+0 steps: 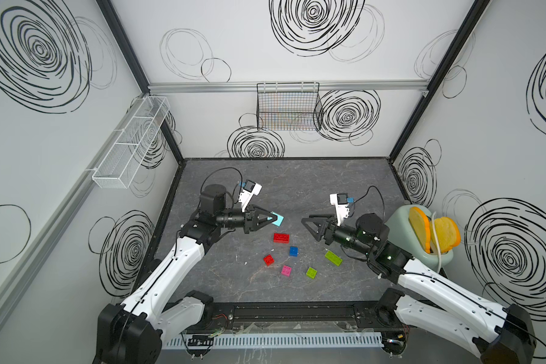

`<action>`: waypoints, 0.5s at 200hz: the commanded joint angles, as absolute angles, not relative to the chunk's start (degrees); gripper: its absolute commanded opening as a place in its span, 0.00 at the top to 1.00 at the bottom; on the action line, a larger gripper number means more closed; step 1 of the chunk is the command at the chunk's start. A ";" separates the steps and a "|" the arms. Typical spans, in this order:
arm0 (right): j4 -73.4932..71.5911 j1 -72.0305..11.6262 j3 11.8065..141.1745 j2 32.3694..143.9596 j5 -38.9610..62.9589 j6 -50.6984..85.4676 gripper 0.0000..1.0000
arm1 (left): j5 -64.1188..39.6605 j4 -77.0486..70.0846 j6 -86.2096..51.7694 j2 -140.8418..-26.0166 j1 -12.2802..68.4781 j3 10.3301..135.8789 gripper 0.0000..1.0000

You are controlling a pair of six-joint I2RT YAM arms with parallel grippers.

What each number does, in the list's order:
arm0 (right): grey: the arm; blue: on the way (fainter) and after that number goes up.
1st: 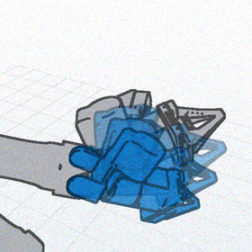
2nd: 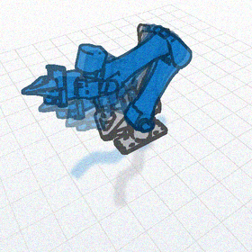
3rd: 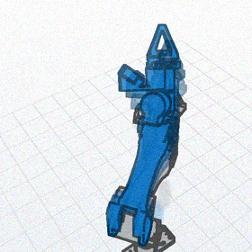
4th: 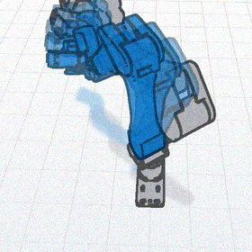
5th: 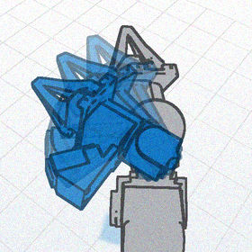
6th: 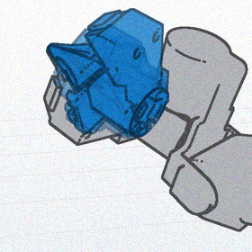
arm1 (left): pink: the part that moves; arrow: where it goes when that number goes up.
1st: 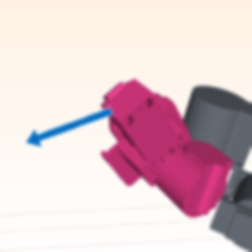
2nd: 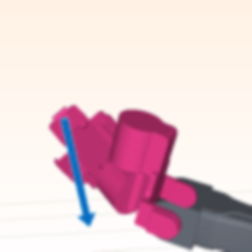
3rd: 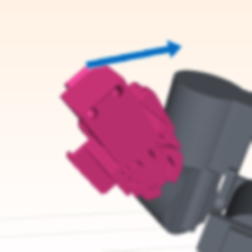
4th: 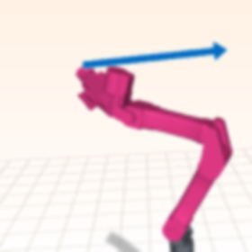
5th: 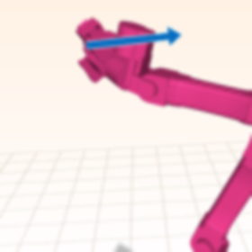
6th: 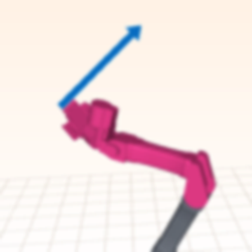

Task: Assemble a giraffe with lego
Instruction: Assemble the lego brick with the lego brick.

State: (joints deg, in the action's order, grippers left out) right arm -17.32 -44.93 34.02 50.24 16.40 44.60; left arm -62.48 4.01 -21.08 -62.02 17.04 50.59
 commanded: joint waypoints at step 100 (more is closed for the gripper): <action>-38.90 -45.01 43.28 58.42 28.85 53.79 0.36 | -63.55 -4.78 -34.98 -65.60 23.42 64.91 1.00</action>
State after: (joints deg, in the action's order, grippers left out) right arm -35.57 -44.69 40.95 57.74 26.30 53.39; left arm -62.74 -0.56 -32.99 -65.87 23.73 63.20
